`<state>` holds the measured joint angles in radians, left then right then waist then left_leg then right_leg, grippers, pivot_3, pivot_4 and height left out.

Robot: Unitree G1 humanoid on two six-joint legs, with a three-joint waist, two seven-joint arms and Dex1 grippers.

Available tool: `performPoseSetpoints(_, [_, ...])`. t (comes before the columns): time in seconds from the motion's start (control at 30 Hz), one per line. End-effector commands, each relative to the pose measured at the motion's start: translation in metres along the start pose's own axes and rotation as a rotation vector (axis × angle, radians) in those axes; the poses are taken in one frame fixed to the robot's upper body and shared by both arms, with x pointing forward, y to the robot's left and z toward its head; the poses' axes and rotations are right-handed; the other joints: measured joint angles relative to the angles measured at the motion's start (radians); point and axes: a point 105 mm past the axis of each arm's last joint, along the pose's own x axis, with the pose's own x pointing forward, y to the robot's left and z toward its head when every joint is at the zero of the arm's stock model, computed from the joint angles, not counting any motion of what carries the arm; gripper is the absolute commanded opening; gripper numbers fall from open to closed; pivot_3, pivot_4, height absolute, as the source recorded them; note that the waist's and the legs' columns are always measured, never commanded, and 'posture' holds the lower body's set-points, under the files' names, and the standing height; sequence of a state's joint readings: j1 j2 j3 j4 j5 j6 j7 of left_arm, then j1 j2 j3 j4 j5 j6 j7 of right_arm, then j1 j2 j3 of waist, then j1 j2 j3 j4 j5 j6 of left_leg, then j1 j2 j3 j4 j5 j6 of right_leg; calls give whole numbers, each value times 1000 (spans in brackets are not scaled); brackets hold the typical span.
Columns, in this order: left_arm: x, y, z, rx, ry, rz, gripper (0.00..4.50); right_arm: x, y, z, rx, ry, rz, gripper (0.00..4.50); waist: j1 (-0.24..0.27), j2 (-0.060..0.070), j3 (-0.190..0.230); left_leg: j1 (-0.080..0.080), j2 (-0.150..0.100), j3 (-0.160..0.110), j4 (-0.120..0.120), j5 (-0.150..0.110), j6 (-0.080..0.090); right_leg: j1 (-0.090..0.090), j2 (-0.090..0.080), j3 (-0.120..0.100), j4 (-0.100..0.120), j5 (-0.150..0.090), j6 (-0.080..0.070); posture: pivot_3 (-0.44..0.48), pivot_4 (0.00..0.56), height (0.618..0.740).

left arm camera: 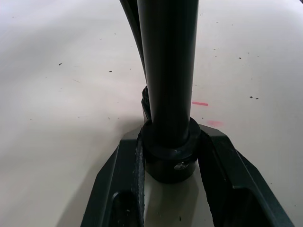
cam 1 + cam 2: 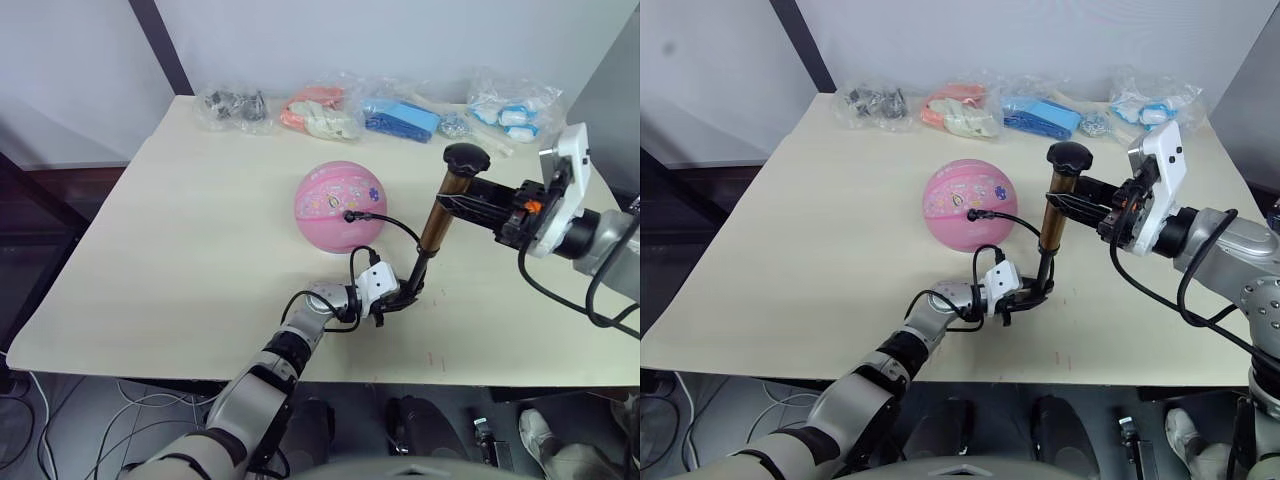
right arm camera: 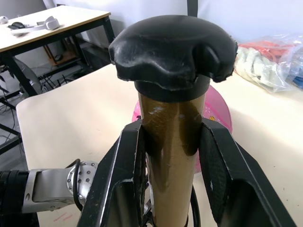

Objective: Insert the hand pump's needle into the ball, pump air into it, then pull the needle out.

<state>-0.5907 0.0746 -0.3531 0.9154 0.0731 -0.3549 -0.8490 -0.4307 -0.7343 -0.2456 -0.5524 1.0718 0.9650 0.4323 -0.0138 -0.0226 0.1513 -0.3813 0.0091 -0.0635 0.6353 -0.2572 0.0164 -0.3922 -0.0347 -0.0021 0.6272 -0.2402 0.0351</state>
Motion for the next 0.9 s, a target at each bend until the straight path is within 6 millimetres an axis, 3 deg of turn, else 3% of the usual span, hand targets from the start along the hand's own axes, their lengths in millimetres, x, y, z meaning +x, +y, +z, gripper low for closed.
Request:
performPoseSetpoints(0.03, [-25, -25, -73, -164, 251, -18, 1115, 3, 2, -7, -20, -36, -12, 1058, -1, -1, -2, 0, 0, 0, 0, 0, 0, 0, 0, 0, 0, 0, 0, 0, 150, 740])
performPoseSetpoints(0.27, [-28, -24, -74, -165, 252, -11, 1115, 12, 7, -108, 89, 165, -9, 1058, -5, -4, -11, 3, 2, 1, 0, 0, 0, 2, 3, 1, 1, 0, 0, 0, 150, 740])
performPoseSetpoints(0.47, [-29, -24, -74, -167, 254, -8, 1115, 14, 16, -167, 145, 277, 6, 1058, -14, -11, -17, 19, 4, -1, -3, 0, 0, 15, 2, 1, 0, -3, -5, 0, 150, 740])
performPoseSetpoints(0.57, [-29, -24, -74, -165, 251, -6, 1115, 12, 27, -212, 203, 378, 24, 1058, -21, -11, -23, 21, 9, -2, -4, 0, 0, 16, 1, 1, 0, -4, -6, 0, 150, 740])
performPoseSetpoints(0.7, [-30, -23, -74, -163, 253, -5, 1115, 10, 36, -237, 227, 434, 47, 1058, -25, -10, -31, 22, 10, -1, -5, 0, 0, 16, 3, 0, 0, -5, -7, 0, 150, 740])
performPoseSetpoints(0.9, [-30, -23, -74, -162, 253, -6, 1115, 12, 43, -245, 226, 448, 74, 1058, -26, -12, -38, 24, 10, -1, -8, -1, 0, 16, 5, 0, 0, -5, -8, 0, 150, 740])
